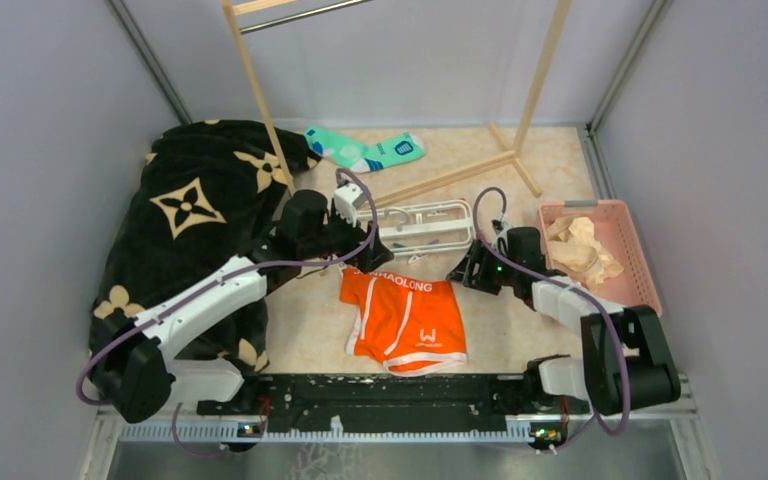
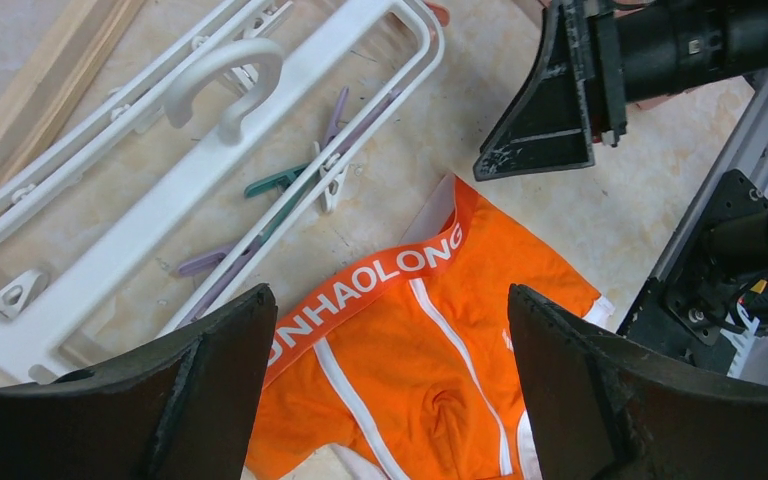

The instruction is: Clip the underwear to the hanger

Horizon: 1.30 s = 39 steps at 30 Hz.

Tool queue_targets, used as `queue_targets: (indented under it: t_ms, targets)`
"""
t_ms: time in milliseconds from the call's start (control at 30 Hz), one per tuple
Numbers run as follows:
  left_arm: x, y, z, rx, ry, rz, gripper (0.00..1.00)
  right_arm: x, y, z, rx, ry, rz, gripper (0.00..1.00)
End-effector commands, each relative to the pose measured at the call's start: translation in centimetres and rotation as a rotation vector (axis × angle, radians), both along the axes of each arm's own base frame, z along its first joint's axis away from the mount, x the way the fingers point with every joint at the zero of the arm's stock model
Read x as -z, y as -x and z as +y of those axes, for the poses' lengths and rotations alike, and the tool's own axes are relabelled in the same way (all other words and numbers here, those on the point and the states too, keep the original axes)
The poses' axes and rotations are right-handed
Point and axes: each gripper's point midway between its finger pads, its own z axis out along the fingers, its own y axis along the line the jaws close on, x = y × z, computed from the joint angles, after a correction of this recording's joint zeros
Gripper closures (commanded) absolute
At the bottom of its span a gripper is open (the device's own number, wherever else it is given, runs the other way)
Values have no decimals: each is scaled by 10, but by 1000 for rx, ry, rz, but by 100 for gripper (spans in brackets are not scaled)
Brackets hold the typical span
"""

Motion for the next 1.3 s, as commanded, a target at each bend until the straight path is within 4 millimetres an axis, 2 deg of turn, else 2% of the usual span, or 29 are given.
queue_targets:
  t_ms: [0, 100, 467, 600, 700, 767, 867, 1067, 1133, 1233, 1267]
  targets:
    - [-17, 2, -13, 65, 31, -31, 10, -1, -12, 17, -77, -32, -39, 42]
    - [-15, 2, -13, 69, 16, -29, 10, 12, -8, 20, -96, -40, -10, 44]
    - [-12, 3, -23, 143, 10, -28, 11, 23, 5, 31, -140, -129, 21, 50]
    - [-12, 0, -28, 166, 8, -36, 12, 23, 3, 33, -133, -147, 5, 64]
    - [-8, 0, -32, 201, 4, -52, 12, 13, 1, 36, -150, -166, -44, 90]
    - [-5, 2, -36, 243, 1, -64, 11, 0, 0, 38, -180, -180, -108, 100]
    - [-6, 7, -43, 326, 2, -89, 10, -23, -1, 39, -215, -175, -225, 100]
    - [-22, 15, -62, 522, 47, -199, 6, -69, -1, 30, -236, -79, -477, 100]
    - [-21, 14, -68, 563, 53, -205, 6, -77, -1, 25, -217, -36, -511, 100]
    - [-14, 8, -78, 598, 51, -180, 5, -71, -3, 12, -152, 28, -451, 100]
    - [-11, 6, -81, 605, 44, -163, 5, -67, -5, 7, -113, 48, -409, 92]
